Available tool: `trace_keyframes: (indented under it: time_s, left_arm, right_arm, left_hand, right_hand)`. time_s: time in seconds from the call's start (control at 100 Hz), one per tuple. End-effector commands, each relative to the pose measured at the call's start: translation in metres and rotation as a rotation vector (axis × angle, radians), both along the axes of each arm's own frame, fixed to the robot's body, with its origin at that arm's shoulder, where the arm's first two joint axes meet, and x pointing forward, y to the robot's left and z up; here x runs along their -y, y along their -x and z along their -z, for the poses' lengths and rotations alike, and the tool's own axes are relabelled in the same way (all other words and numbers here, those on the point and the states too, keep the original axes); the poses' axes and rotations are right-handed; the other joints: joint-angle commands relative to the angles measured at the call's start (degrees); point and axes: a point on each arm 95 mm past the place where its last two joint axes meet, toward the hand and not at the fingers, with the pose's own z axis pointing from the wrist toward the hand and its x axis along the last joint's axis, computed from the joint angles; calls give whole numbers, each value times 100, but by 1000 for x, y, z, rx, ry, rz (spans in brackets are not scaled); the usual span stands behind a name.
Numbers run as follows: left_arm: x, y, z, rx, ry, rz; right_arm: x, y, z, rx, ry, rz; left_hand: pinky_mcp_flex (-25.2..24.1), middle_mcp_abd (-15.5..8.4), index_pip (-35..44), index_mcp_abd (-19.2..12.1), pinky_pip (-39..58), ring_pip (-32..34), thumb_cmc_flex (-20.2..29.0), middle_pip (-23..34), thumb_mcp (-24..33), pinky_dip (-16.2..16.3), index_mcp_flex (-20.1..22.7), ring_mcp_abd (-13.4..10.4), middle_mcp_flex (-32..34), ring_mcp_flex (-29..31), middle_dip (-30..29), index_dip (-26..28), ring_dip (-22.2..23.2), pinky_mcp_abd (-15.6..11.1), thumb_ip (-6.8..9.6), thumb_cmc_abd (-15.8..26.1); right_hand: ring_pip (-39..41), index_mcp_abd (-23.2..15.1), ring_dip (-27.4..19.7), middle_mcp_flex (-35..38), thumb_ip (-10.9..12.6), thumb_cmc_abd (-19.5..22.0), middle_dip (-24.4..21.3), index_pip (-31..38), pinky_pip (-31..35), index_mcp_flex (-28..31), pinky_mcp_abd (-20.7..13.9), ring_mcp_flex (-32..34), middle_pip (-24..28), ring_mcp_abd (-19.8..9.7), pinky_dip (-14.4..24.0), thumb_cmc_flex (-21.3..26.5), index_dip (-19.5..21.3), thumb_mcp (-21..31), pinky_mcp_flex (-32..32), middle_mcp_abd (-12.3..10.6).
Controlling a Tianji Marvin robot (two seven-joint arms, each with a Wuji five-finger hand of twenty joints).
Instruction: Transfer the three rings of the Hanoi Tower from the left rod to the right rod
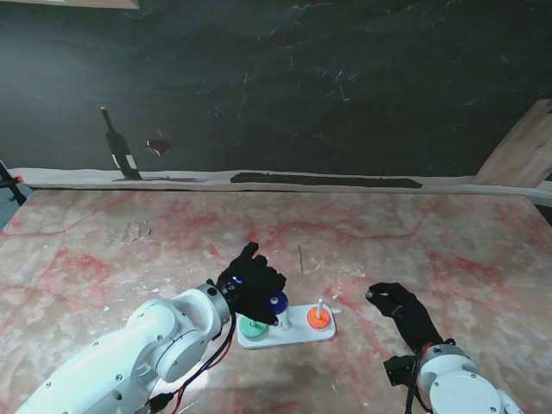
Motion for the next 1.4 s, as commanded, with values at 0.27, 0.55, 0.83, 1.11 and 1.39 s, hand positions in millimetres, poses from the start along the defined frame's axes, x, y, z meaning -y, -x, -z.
trace_keyframes:
  time_s: [0.27, 0.55, 0.83, 1.11, 1.39]
  left_arm:
    - [18, -10, 3, -13, 15, 36]
    - [21, -18, 5, -21, -3, 41]
    - [24, -27, 10, -36, -13, 42]
    - [23, -28, 15, -55, -20, 37]
    - [23, -28, 19, -68, -18, 35]
  right_arm:
    - [-2, 3, 1, -4, -8, -1]
    - [-1, 3, 1, -5, -9, -1]
    - [-1, 2, 1, -7, -9, -3]
    - [-1, 2, 1, -6, -10, -4]
    - [-1, 1, 1, -5, -10, -5]
  left_hand:
    - [-33, -28, 477, -419, 34, 69, 261, 18, 610, -70, 74, 15, -3, 53, 26, 191, -3, 57, 356, 47]
    - [-41, -40, 480, -427, 22, 51, 273, 23, 621, -88, 53, -13, -23, 7, 36, 195, 2, 52, 356, 52]
    - [-44, -50, 499, -440, 7, 50, 265, 41, 614, -91, 34, -21, -39, 3, 49, 206, 21, 51, 355, 59]
    - [-41, -47, 498, -437, 6, 51, 269, 45, 629, -84, 36, -18, -21, 14, 49, 204, 31, 52, 355, 48]
    - [-41, -44, 504, -439, 10, 52, 255, 49, 630, -79, 45, -17, -20, 9, 52, 203, 38, 49, 351, 51]
  right_hand:
    - [31, 25, 53, -128, 122, -81, 29, 45, 140, -180, 31, -77, 63, -54, 69, -23, -34, 15, -63, -62]
    - [31, 25, 53, -130, 124, -71, 28, 45, 138, -176, 30, -84, 63, -53, 68, -26, -36, 4, -65, -60]
    - [35, 25, 54, -126, 124, -69, 29, 43, 134, -179, 30, -78, 65, -61, 66, -27, -37, -3, -64, -61]
    - [32, 21, 52, -129, 124, -67, 27, 43, 134, -180, 30, -78, 63, -55, 65, -28, -38, -11, -63, -62]
    - [32, 26, 52, -125, 126, -60, 28, 45, 134, -175, 30, -79, 64, -49, 65, -29, -37, -15, -63, -60]
